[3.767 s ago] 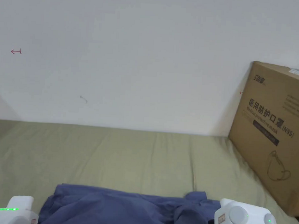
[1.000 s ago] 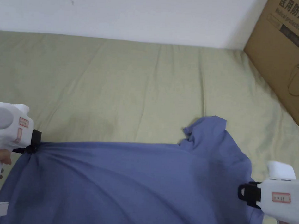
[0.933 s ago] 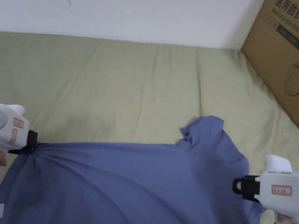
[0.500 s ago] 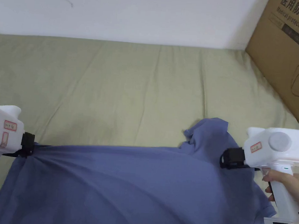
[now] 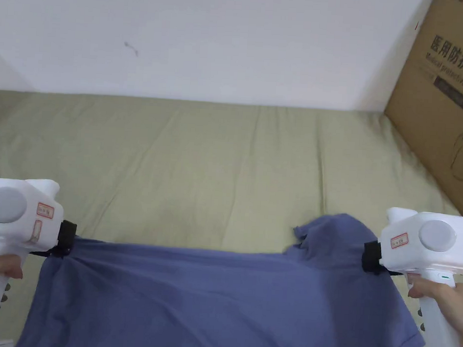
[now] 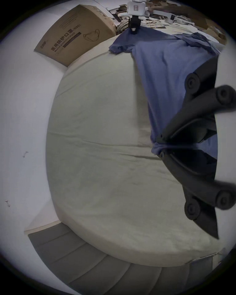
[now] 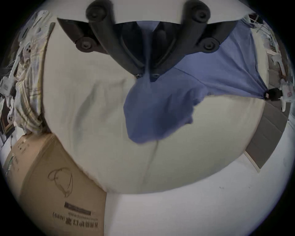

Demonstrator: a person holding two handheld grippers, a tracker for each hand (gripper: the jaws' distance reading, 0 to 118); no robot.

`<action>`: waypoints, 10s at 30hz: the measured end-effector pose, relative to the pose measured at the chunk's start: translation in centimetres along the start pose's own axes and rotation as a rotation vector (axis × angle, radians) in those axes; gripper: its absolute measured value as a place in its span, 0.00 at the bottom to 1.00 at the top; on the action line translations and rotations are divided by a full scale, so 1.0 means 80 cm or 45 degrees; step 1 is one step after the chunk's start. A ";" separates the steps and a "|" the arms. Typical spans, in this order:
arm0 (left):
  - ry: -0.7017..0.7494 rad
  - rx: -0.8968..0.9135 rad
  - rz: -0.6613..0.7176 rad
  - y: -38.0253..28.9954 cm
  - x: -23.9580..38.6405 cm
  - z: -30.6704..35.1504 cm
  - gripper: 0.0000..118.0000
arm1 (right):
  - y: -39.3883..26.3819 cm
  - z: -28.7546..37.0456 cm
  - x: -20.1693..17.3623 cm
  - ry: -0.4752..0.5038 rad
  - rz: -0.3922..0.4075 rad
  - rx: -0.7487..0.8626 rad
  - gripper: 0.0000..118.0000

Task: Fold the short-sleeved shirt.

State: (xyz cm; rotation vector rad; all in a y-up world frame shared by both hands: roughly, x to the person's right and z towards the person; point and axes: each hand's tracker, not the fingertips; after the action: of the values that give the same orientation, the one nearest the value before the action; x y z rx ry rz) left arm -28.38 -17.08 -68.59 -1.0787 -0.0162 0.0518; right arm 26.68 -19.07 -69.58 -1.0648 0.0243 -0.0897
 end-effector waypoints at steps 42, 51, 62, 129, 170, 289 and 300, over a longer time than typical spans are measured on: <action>0.136 1.188 0.146 0.278 0.011 0.519 0.01 | 0.297 0.589 -0.111 -0.047 -0.009 1.061 0.03; 0.179 1.255 0.079 0.305 0.007 0.473 0.01 | 0.320 0.563 -0.112 -0.042 -0.008 1.066 0.03; 0.228 0.767 0.012 0.253 0.012 0.154 0.01 | 0.290 0.241 -0.086 -0.067 -0.049 0.569 0.03; 0.058 0.205 0.001 -0.486 -0.024 0.208 0.00 | -0.428 0.217 -0.043 -0.024 -0.076 0.163 0.01; -0.001 0.115 0.121 -0.422 -0.052 0.155 0.00 | -0.418 0.164 0.012 0.100 -0.237 0.045 0.03; -0.031 0.167 0.015 -0.319 -0.034 0.184 0.00 | -0.290 0.192 -0.057 0.023 -0.052 0.224 0.02; -0.035 0.088 -0.004 -0.246 -0.024 0.107 0.00 | -0.173 0.079 -0.019 0.007 -0.075 0.086 0.40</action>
State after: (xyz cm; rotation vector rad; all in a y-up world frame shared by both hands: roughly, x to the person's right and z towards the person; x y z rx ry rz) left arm -29.97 -18.91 -47.14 -1.0085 -0.0407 0.0639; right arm 24.69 -20.07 -54.47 -0.9983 -0.0056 -0.1459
